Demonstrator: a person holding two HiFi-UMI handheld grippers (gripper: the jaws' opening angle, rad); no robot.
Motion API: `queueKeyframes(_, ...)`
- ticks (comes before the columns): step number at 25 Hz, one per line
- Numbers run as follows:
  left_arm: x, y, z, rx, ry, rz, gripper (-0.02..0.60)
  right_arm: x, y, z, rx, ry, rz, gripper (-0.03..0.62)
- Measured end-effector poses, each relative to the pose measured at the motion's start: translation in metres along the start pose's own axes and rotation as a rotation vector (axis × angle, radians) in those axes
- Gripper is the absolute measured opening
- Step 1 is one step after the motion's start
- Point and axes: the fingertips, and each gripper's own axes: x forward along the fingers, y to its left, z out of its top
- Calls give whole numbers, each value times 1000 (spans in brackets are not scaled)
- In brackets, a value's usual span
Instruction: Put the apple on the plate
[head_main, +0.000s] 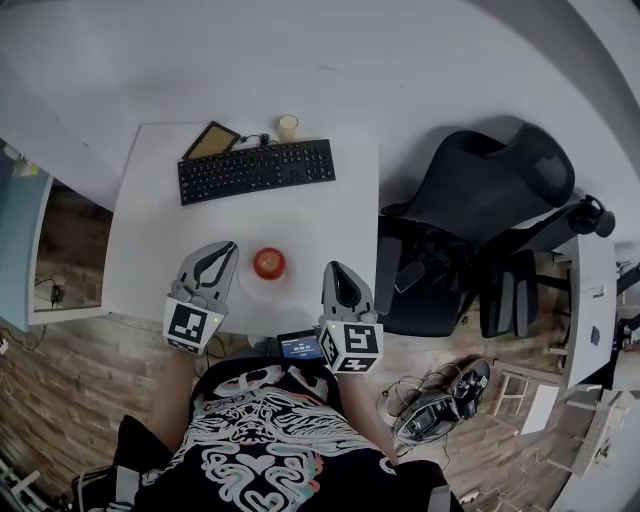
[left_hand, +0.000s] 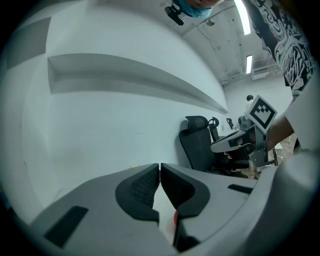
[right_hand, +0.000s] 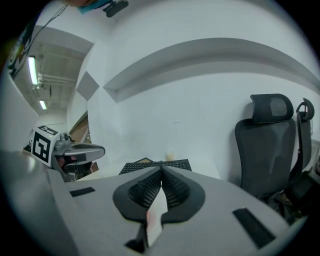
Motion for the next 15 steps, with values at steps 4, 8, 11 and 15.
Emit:
queueKeyframes(4,-1,-3,-1,3,8,5,26,-8,-3,1,7,-6,-7,29)
queueKeyframes(8,-4,-2,0,-28,-1,26,26,-15,-8,1,3,-6,-21,29)
queueKeyframes(11,-7,-1,6,-26,-15,43,26,-17,-10,2,5,-12,-24,29)
queueKeyframes(15,-9,-1,5,-23,-16,48,26,-19,-9,3,8,-16,-21,29)
